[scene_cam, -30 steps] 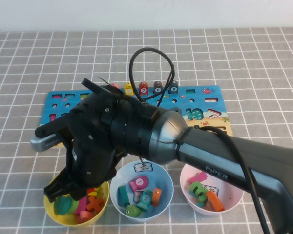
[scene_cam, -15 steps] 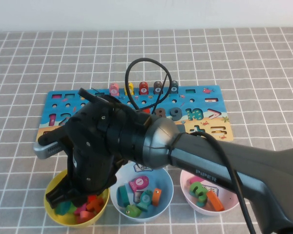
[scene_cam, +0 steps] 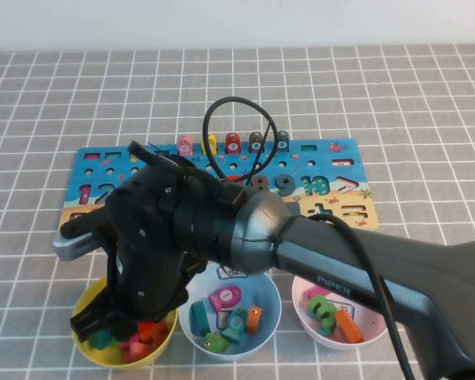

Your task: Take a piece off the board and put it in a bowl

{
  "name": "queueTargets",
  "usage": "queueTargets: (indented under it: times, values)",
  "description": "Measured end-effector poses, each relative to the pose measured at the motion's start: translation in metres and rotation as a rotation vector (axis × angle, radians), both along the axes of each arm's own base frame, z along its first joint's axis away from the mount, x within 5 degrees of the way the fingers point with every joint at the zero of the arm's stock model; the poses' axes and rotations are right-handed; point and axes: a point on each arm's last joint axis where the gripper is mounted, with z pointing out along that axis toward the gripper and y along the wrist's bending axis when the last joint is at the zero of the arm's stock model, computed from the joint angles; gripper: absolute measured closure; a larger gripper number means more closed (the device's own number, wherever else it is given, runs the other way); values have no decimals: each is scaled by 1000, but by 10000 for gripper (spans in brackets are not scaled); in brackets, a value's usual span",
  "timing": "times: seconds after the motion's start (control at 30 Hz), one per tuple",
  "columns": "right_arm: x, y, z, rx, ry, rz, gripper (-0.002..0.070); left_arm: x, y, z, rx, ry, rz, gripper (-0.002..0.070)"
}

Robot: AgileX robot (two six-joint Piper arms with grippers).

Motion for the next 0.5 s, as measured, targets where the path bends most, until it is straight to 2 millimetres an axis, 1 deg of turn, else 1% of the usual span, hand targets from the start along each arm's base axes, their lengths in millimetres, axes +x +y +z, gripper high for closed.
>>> queueTargets:
  times: [0.13, 0.23, 0.37, 0.5]
  values:
    - [0, 0, 0, 0, 0, 0, 283, 0, 0, 0, 0, 0, 0, 676]
    - [0, 0, 0, -1, 1, 0, 251, 0, 0, 0, 0, 0, 0, 676]
    - [-1, -2, 2, -23, 14, 4, 244, 0, 0, 0, 0, 0, 0, 676]
    - [-1, -1, 15, -31, 10, 33, 281, 0, 0, 0, 0, 0, 0, 676]
